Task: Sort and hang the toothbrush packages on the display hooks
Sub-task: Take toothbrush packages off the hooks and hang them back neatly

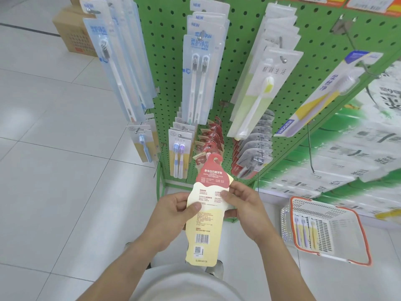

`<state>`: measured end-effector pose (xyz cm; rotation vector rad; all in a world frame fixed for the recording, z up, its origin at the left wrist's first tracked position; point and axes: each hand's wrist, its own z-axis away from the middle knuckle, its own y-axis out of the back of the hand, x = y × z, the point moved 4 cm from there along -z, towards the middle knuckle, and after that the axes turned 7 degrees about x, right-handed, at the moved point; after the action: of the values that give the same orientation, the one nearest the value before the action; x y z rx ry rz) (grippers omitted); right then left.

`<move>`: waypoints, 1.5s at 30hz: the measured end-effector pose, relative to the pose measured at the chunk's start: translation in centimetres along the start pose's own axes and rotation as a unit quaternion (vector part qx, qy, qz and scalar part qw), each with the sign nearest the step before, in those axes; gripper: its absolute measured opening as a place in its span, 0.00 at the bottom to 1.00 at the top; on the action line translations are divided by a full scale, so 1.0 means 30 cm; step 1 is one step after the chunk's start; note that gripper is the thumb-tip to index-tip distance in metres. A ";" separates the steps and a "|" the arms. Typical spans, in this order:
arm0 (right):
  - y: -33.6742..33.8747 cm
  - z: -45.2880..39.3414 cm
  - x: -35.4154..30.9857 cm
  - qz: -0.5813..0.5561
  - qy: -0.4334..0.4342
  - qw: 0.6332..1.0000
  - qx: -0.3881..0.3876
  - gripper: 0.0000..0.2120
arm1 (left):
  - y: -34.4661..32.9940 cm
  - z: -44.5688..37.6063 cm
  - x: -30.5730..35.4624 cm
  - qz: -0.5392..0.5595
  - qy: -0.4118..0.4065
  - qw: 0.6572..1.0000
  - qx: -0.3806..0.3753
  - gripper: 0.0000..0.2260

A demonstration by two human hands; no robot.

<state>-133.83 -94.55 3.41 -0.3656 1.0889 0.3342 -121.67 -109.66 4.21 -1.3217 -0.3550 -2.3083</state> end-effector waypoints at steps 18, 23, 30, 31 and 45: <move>-0.023 0.034 -0.009 0.029 0.036 0.999 -0.002 0.17 | 0.028 -0.002 0.114 -0.194 -0.187 0.942 0.199 0.14; -0.067 0.052 -0.040 0.074 0.132 0.988 0.007 0.15 | -0.088 0.037 0.133 -0.203 -0.215 0.952 0.077 0.31; -0.108 0.091 -0.066 0.258 0.224 0.937 0.068 0.12 | -0.137 0.019 0.131 -0.145 -0.197 0.965 0.096 0.15; -0.108 0.094 -0.067 0.263 0.235 0.934 0.066 0.11 | -0.134 0.009 0.135 -0.138 -0.202 0.964 0.107 0.08; 0.001 0.011 0.018 0.199 0.131 0.971 0.018 0.16 | -0.097 -0.092 0.076 0.100 -0.022 0.995 0.014 0.10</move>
<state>-133.34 -94.34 3.07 -0.1578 1.4288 0.6337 -126.18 -108.93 4.80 -1.3320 -0.2543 -2.1052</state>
